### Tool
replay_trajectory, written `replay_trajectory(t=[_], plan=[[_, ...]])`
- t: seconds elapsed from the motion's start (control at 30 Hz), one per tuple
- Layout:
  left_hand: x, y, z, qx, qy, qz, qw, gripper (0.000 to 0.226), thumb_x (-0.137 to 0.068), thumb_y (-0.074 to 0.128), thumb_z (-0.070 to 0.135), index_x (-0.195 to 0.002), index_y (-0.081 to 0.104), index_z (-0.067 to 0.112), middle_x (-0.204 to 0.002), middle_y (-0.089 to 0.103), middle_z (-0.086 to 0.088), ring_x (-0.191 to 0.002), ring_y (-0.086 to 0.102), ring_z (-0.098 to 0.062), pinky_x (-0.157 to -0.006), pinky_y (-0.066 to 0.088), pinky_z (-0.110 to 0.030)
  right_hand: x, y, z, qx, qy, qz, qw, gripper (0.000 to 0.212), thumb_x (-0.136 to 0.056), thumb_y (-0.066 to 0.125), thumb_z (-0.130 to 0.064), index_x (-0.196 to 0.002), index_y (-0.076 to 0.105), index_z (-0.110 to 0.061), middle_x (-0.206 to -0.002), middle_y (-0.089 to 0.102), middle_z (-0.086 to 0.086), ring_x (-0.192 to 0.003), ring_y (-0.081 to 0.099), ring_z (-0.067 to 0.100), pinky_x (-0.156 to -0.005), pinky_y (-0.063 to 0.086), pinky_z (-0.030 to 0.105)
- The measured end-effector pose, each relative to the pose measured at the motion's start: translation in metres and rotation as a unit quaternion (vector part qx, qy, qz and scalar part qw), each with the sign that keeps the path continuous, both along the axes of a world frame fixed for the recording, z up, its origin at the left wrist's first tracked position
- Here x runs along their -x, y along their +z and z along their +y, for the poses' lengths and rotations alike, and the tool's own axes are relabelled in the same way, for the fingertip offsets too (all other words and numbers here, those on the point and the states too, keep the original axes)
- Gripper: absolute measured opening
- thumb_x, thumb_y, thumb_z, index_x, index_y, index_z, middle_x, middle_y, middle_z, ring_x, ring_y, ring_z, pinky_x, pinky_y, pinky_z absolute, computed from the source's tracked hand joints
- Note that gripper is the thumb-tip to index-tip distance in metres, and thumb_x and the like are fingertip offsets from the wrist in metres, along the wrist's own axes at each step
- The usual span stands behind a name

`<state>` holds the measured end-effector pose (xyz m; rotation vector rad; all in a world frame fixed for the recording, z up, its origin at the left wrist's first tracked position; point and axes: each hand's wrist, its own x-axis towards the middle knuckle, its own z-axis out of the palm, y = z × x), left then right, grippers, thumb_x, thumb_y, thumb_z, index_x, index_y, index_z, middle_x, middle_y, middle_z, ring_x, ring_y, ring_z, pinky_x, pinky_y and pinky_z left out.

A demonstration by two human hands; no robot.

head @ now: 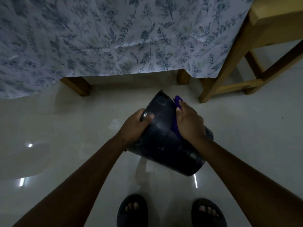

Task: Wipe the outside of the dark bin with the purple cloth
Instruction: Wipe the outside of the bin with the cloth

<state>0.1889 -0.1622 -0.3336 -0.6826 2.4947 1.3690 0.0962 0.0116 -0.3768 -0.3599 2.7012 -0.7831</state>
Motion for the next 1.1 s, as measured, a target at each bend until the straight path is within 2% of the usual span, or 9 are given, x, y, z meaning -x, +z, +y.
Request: replay_trajectory(t=[0.07,0.17,0.33,0.4,0.57,0.73,0.83,0.97,1.1], plan=[[-0.024,-0.004,-0.002,0.032,0.002,-0.008,0.999,0.035,-0.097,0.044,0.044,-0.119,0.057,0.020,-0.108,0.067,-0.001,-0.094,0.063,-0.017,-0.075,0.049,-0.025,-0.002,-0.002,-0.001,0.003,0.013,-0.001,1.000,0.050,-0.101,0.032,-0.037,-0.147,0.035,-0.018,-0.150,0.043,0.006,-0.135,0.043,0.023,-0.109,0.031,0.040],[-0.015,-0.007,-0.003,0.104,0.024,0.008,0.994,0.036,-0.096,0.042,0.049,-0.103,0.060,0.018,-0.096,0.068,-0.002,-0.083,0.063,-0.019,-0.068,0.048,-0.024,-0.030,-0.005,0.003,0.001,0.027,0.015,1.000,0.053,-0.101,0.032,-0.037,-0.150,0.028,-0.018,-0.154,0.037,0.005,-0.140,0.036,0.023,-0.113,0.030,0.044],[0.024,-0.004,0.001,0.112,-0.005,-0.001,0.994,0.036,-0.098,0.042,0.045,-0.103,0.059,0.014,-0.090,0.064,-0.003,-0.079,0.061,-0.020,-0.064,0.045,-0.027,-0.105,-0.001,0.007,-0.055,0.101,0.082,0.990,0.059,-0.099,0.019,-0.045,-0.154,0.009,-0.026,-0.163,0.009,-0.003,-0.149,0.006,0.023,-0.115,0.011,0.046],[0.025,-0.005,0.002,0.106,-0.016,0.007,0.994,0.036,-0.099,0.040,0.043,-0.103,0.059,0.013,-0.091,0.063,-0.003,-0.081,0.060,-0.021,-0.066,0.044,-0.030,-0.082,0.000,-0.008,-0.048,0.101,0.081,0.990,0.058,-0.099,0.017,-0.044,-0.154,0.009,-0.025,-0.163,0.010,-0.002,-0.149,0.008,0.023,-0.116,0.013,0.046],[0.017,-0.008,-0.004,0.103,0.007,0.017,0.994,0.037,-0.097,0.043,0.046,-0.094,0.058,0.013,-0.084,0.065,-0.006,-0.075,0.061,-0.023,-0.067,0.047,-0.034,-0.025,-0.005,-0.012,0.025,-0.006,-0.011,1.000,0.053,-0.101,0.029,-0.039,-0.150,0.028,-0.017,-0.152,0.040,0.007,-0.138,0.038,0.024,-0.112,0.031,0.044],[0.012,-0.014,-0.004,0.108,0.023,0.006,0.994,0.037,-0.097,0.041,0.047,-0.095,0.058,0.015,-0.087,0.066,-0.006,-0.078,0.062,-0.023,-0.072,0.051,-0.037,-0.119,-0.004,-0.002,-0.104,0.064,0.073,0.990,0.063,-0.097,0.016,-0.049,-0.154,0.010,-0.020,-0.161,0.014,0.006,-0.148,0.012,0.029,-0.115,0.014,0.051],[0.019,-0.012,-0.001,0.115,0.025,0.001,0.993,0.035,-0.098,0.040,0.043,-0.098,0.057,0.013,-0.087,0.063,-0.005,-0.077,0.059,-0.022,-0.068,0.043,-0.032,-0.081,-0.007,-0.017,-0.075,0.080,0.081,0.991,0.059,-0.100,0.021,-0.044,-0.153,0.014,-0.019,-0.161,0.019,0.004,-0.147,0.018,0.026,-0.116,0.019,0.050],[0.021,-0.013,-0.002,0.126,0.022,-0.013,0.992,0.036,-0.098,0.041,0.044,-0.096,0.057,0.012,-0.082,0.059,-0.002,-0.074,0.057,-0.022,-0.063,0.038,-0.029,-0.021,-0.009,-0.009,-0.002,-0.020,-0.018,1.000,0.052,-0.100,0.030,-0.040,-0.147,0.033,-0.017,-0.147,0.046,0.008,-0.133,0.044,0.026,-0.109,0.033,0.043],[0.019,-0.017,-0.004,0.147,0.027,-0.021,0.989,0.036,-0.097,0.040,0.047,-0.095,0.056,0.014,-0.081,0.058,0.000,-0.073,0.057,-0.020,-0.059,0.038,-0.029,-0.089,-0.003,0.002,-0.076,0.047,0.051,0.995,0.059,-0.099,0.027,-0.040,-0.153,0.017,-0.017,-0.159,0.025,0.005,-0.146,0.021,0.026,-0.115,0.024,0.049]])
